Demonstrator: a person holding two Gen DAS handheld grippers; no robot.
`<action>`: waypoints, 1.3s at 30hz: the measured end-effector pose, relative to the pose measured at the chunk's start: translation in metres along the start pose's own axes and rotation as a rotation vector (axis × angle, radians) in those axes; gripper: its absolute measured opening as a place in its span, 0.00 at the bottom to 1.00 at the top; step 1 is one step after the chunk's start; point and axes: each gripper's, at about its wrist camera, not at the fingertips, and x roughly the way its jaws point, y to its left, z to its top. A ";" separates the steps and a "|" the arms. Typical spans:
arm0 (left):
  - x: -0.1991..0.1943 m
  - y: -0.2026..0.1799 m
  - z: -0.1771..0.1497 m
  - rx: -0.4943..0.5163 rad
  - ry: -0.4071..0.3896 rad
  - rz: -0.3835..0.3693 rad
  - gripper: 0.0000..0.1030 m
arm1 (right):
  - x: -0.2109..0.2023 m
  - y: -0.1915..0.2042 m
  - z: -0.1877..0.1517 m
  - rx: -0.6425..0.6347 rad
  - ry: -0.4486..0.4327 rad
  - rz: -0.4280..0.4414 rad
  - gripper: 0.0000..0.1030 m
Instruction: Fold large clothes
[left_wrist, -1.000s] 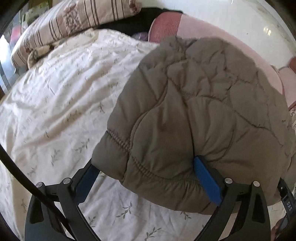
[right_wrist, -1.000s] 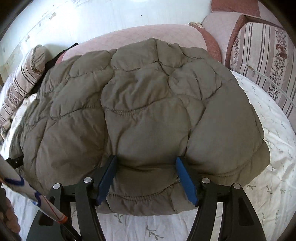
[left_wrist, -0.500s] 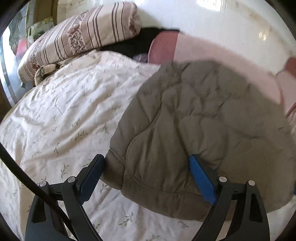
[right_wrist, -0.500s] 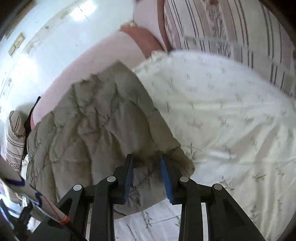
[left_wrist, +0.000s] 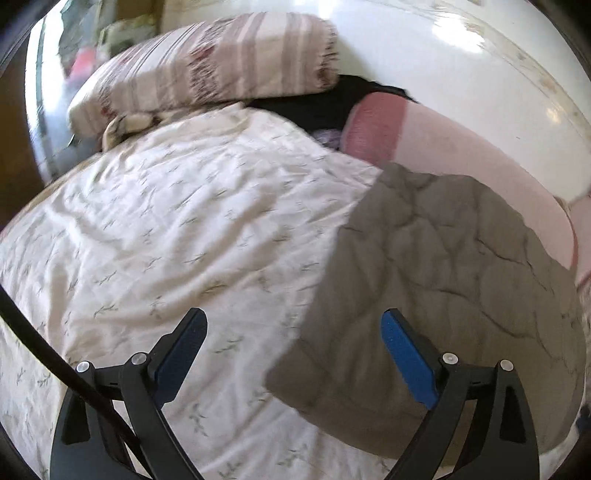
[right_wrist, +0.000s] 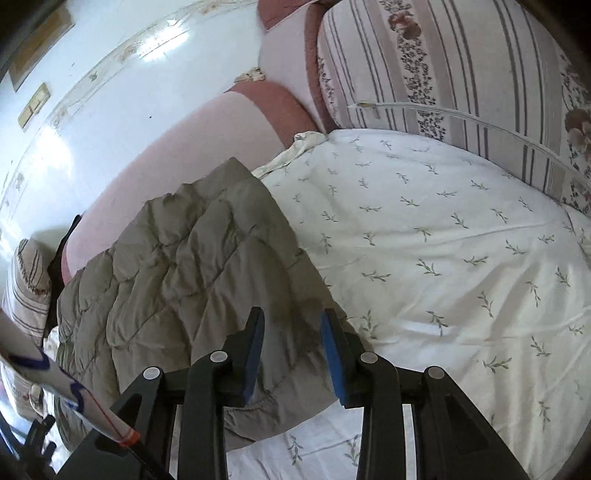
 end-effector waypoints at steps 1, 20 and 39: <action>0.003 0.004 0.000 -0.011 0.012 0.007 0.92 | 0.002 -0.001 0.000 0.004 0.008 0.003 0.34; 0.029 0.061 0.007 -0.312 0.223 -0.254 0.92 | 0.005 -0.041 0.000 0.221 0.083 0.026 0.73; 0.057 0.019 -0.019 -0.304 0.324 -0.436 0.92 | 0.049 -0.060 -0.023 0.471 0.187 0.247 0.85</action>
